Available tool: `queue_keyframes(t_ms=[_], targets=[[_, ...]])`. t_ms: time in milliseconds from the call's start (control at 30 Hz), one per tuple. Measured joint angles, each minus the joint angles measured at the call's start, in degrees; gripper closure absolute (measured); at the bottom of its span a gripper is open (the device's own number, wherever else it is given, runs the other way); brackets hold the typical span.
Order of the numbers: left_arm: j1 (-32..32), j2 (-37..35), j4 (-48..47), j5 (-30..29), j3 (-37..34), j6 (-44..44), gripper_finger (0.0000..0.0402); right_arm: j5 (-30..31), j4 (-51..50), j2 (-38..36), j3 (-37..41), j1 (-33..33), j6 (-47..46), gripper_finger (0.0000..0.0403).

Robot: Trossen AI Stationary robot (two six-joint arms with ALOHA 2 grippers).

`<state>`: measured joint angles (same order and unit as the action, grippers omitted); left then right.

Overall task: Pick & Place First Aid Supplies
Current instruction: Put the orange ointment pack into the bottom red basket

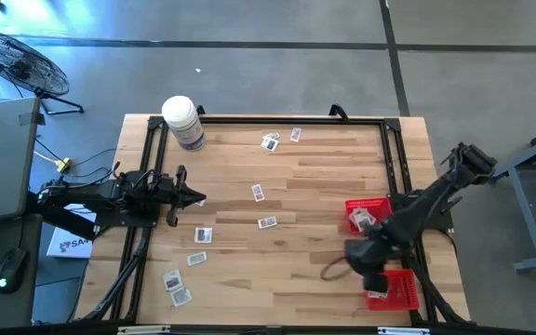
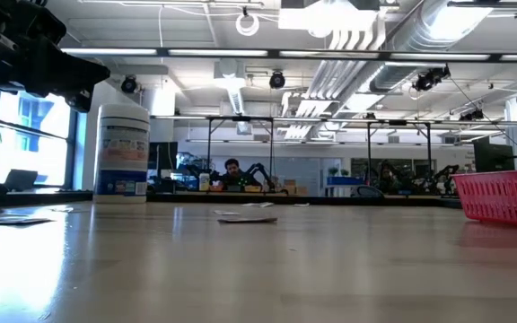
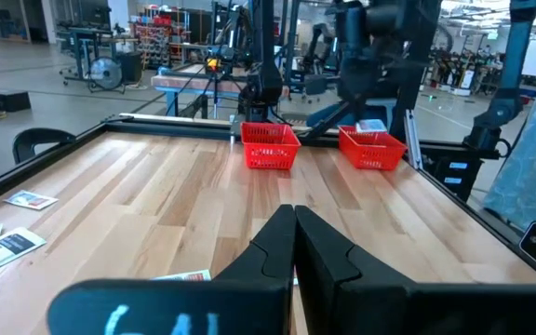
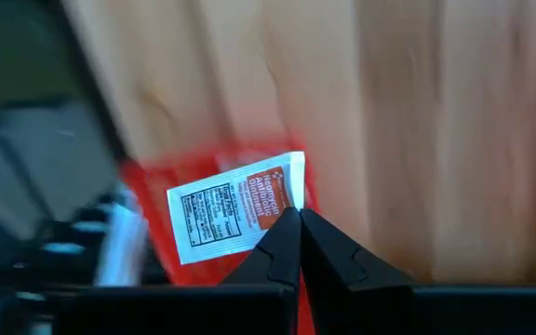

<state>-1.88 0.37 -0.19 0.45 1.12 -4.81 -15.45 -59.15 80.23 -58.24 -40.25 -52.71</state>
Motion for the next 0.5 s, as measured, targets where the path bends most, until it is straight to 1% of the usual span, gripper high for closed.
queue_keyframes(t_ms=[100,233,500], targets=[[0.0,0.0,0.0,0.0,0.0,0.0,0.0401,3.0,-3.9,0.0,0.0,-5.2,-6.0,0.0402],[0.0,0.0,0.0,0.0,0.0,0.0,0.0401,7.5,-2.2,0.1,0.0,-9.4,-9.3,0.0402],[0.0,0.0,0.0,0.0,0.0,0.0,0.0401,6.7,-1.2,3.6,0.0,-13.1,-15.8,0.0402]])
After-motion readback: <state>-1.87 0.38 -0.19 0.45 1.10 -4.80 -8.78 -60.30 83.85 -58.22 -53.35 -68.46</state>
